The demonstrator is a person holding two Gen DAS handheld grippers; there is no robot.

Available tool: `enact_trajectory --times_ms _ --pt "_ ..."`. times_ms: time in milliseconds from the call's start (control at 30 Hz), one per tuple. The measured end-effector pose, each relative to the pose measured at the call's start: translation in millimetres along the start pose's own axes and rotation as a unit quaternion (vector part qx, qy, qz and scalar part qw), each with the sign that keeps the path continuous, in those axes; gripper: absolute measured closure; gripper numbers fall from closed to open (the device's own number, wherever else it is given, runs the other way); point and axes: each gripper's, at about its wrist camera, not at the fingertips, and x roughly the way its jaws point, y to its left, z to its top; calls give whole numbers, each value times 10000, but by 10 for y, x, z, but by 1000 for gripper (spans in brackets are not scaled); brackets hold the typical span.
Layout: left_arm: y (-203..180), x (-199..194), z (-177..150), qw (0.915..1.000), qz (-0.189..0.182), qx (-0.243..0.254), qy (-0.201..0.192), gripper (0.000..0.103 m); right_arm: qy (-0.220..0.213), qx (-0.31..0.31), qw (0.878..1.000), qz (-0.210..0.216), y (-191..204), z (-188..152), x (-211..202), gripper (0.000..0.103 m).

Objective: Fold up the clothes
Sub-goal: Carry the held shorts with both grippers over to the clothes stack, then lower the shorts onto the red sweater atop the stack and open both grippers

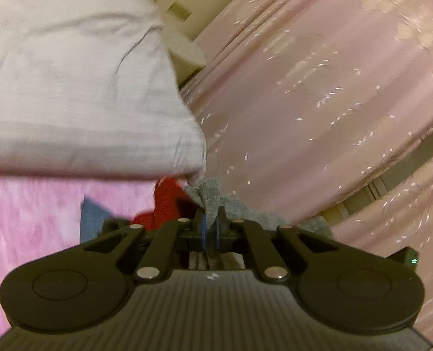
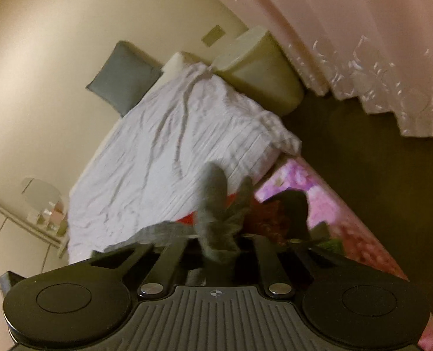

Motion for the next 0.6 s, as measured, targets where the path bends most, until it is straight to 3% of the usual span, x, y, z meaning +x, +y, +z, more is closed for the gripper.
enact_trajectory --times_ms 100,167,300,400,433,467,533,600 --pt "-114 -40 48 9985 -53 439 -320 100 -430 -163 9989 -2 -8 18 -134 101" --pt "-120 67 7 9978 152 606 -221 100 -455 -171 9987 -166 -35 -2 -98 101" --pt "-102 237 -68 9956 567 750 -42 93 -220 -401 9959 -783 -32 -118 105 100" --pt "-91 258 -87 9938 850 710 -6 85 18 -364 9944 -992 5 -158 153 98" --pt "-104 214 -70 9933 926 695 -49 76 41 -400 9934 -1078 29 -160 126 69" --pt "-129 136 -62 9904 1155 746 -128 67 -79 -521 9900 -1310 85 -157 66 33" --pt "-229 -71 -94 9856 1414 877 -289 68 -446 -846 9803 -1726 210 -160 -97 28" --pt "-385 -328 -179 9832 1436 1033 -451 71 -717 -1052 9764 -1748 352 -236 -330 28"
